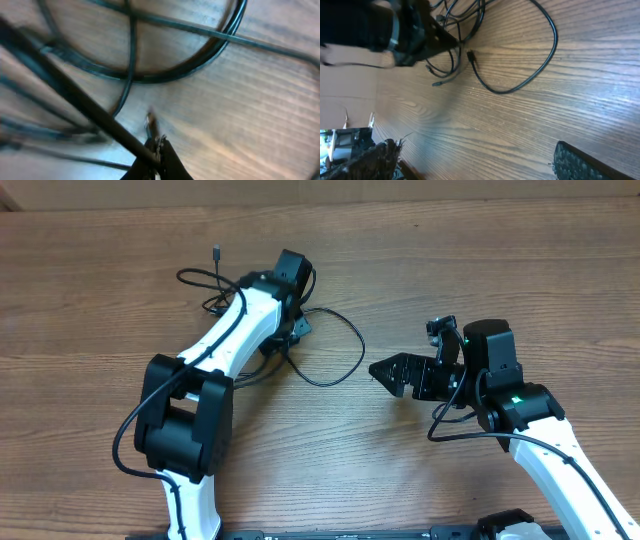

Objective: Untangle cables

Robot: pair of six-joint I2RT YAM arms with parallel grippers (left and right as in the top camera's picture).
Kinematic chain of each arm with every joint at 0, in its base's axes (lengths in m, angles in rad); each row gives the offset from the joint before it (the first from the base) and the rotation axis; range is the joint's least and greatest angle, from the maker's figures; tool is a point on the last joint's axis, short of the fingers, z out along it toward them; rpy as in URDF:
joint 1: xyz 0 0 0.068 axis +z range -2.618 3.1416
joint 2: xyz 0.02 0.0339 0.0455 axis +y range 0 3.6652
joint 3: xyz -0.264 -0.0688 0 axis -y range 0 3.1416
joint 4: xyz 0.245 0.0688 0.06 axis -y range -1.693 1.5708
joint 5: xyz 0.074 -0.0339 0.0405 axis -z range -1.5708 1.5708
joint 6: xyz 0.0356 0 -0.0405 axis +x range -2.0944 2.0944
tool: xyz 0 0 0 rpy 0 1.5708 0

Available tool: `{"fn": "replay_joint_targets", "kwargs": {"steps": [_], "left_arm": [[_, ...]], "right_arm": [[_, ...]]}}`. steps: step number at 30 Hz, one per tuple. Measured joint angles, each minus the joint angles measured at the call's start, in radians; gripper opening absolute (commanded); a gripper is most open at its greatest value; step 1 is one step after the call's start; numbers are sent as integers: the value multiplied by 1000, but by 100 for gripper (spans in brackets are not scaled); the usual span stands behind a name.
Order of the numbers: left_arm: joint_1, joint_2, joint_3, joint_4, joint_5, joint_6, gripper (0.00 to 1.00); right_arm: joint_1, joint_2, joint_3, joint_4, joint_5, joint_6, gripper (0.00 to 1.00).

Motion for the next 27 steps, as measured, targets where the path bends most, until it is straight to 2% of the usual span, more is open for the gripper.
{"fn": "replay_joint_targets", "kwargs": {"steps": [5, 11, 16, 22, 27], "left_arm": [[4, -24, 205, -123, 22, 49, 4], [4, -148, 491, -127, 168, 206, 4], [4, -274, 708, -122, 254, 260, 4], [4, -383, 852, -86, 303, 272, 4], [4, -457, 890, -9, 347, 272, 4]], "right_arm": [[0, 0, 0, -14, 1, 0, 98], [0, 0, 0, -23, 1, 0, 98], [0, 0, 0, -51, 0, -1, 98], [0, 0, 0, -57, 1, 0, 98], [0, 0, 0, -58, 1, 0, 98]]}}
